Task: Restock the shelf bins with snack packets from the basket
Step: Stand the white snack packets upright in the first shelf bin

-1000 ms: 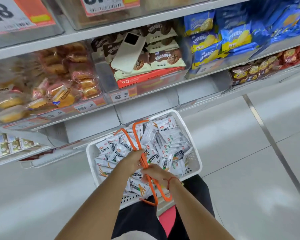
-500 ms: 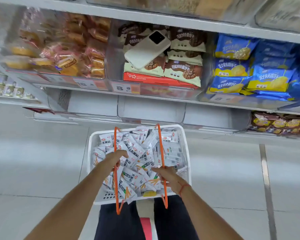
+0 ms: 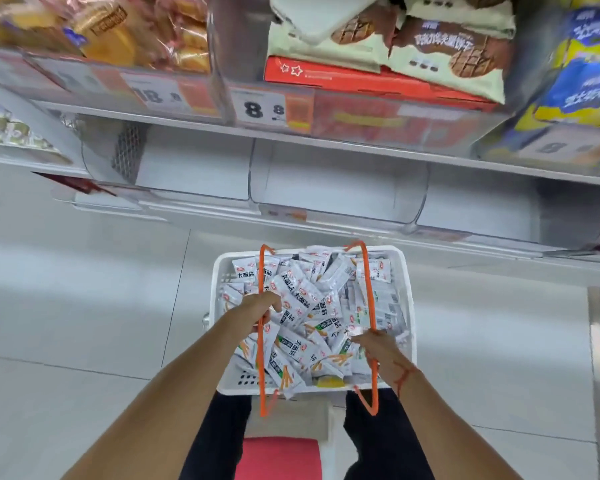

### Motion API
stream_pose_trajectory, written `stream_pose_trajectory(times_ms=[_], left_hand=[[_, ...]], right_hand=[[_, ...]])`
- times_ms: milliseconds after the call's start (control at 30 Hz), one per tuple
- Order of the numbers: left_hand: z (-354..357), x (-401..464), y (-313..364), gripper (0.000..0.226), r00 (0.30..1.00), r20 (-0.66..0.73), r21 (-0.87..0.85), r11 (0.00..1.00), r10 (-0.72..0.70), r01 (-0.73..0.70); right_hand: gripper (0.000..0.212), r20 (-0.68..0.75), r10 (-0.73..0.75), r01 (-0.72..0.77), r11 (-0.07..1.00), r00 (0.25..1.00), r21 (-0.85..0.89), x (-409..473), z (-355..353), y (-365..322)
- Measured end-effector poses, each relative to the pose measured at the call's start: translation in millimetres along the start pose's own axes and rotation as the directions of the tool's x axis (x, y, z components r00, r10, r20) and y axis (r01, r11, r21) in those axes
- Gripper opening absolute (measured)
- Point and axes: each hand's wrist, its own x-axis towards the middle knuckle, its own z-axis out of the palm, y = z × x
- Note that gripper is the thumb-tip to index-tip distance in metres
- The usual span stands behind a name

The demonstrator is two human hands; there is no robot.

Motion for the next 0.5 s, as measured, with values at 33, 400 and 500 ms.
stream_pose_trajectory(times_ms=[33, 400, 500], left_hand=[[-0.6, 12.4, -0.2, 0.010, 1.000, -0.002, 0.012, 1.000, 0.003, -0.003], [-8.8, 115.1, 3.0, 0.016, 0.999, -0.013, 0.041, 0.998, 0.044, -0.043], [-15.0, 134.1, 9.6, 0.003, 0.997, -0.010, 0.030, 0.996, 0.079, -0.079]], right_hand=[[0.017, -0.012, -0.004, 0.004, 1.000, 1.000, 0.013, 10.4, 3.3, 2.8], [0.027, -0.112, -0.055, 0.065, 0.994, 0.992, 0.091, 104.3, 43.7, 10.1], [0.025, -0.147, -0.070, 0.088, 0.989, 0.987, 0.121, 119.9, 48.4, 3.6]])
